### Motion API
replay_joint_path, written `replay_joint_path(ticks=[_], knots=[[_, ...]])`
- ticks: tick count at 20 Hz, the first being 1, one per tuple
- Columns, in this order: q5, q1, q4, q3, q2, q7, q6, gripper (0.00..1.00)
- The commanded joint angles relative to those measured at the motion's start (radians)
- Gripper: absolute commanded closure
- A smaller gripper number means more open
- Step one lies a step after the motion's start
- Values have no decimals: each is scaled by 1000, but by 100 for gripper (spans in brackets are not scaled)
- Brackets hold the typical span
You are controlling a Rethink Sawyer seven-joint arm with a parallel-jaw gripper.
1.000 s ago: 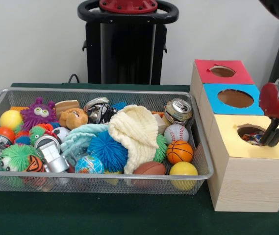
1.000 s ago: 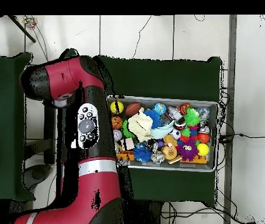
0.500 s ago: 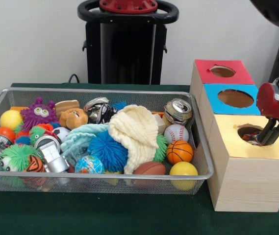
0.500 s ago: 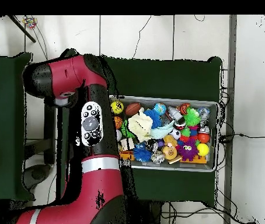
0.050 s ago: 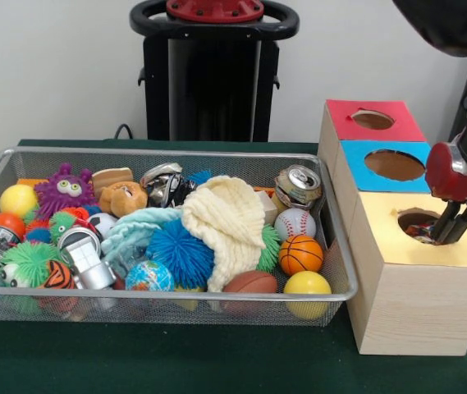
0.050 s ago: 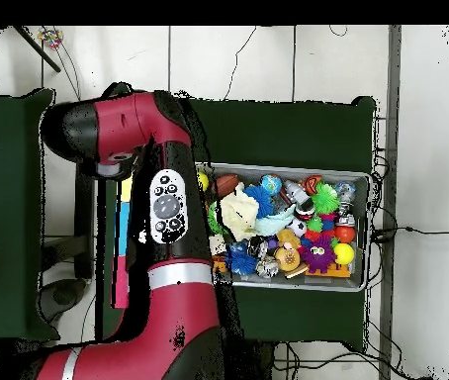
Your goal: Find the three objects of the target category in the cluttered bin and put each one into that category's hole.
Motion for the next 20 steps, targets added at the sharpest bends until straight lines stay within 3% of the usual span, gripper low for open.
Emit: replay_joint_path(ticks=[1, 5, 13, 20], knots=[[-26, -33, 136, 95, 147, -148, 71, 100], [-34, -30, 135, 88, 156, -134, 79, 100], [-21, -28, 101, 79, 160, -111, 215, 100], [-47, -17, 77, 61, 179, -99, 209, 100]])
